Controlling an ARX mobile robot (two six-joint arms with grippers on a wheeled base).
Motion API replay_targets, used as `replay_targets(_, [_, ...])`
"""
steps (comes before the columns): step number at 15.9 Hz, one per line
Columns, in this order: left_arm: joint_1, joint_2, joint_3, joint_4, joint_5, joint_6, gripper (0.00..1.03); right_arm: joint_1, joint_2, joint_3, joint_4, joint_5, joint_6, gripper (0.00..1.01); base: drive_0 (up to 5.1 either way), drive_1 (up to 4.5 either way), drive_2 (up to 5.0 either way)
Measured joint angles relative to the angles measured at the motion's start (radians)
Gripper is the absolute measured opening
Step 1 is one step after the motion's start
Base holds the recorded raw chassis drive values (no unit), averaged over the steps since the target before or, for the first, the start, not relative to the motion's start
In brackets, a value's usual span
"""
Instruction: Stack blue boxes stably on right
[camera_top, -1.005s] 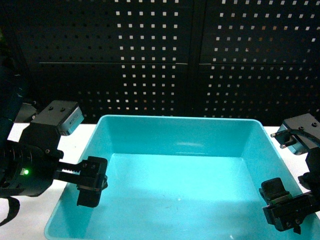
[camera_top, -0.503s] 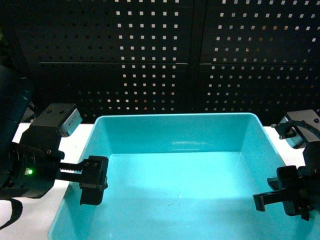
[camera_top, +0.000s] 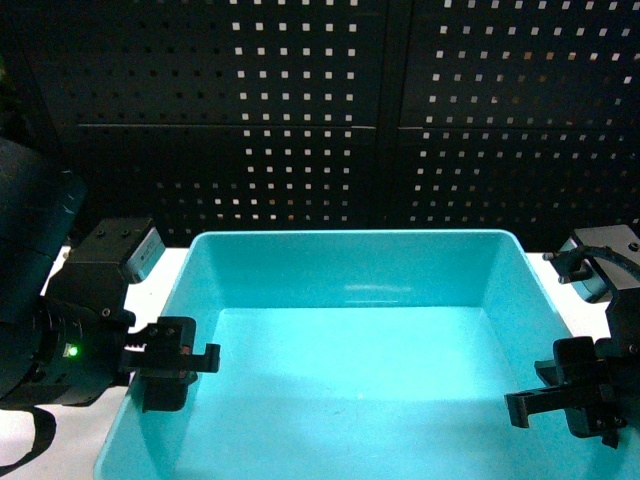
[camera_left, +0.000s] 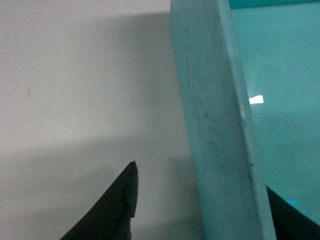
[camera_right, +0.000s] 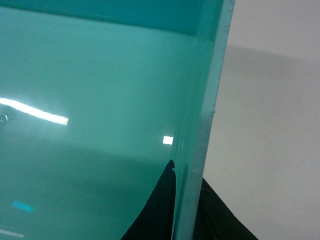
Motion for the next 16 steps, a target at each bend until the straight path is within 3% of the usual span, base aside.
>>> replay_targets(4, [-0.021,0.0,-0.005,0.003,0.011,-0.033,0.11,0.002,0.0,-0.003,0.008,-0.004,0.001,0.07,0.0,0.0,0.0])
replay_targets(5, [-0.024,0.0,-0.007,0.007,0.007,-0.079,0.05,0.002,0.0,-0.017,0.017,-0.005,0.013,0.07,0.0,0.0,0.0])
replay_targets(9, [-0.033,-0.014,-0.035,0.045,0.002,-0.093,0.05,0.0,-0.003,-0.051,0.077,-0.011,0.015,0.07,0.0,0.0,0.0])
replay_targets(16, [-0.055,-0.143,0.016,0.024,-0.042,-0.029,0.05,-0.067,-0.14,-0.011,0.02,-0.057,0.019,0.07,0.0,0.0,0.0])
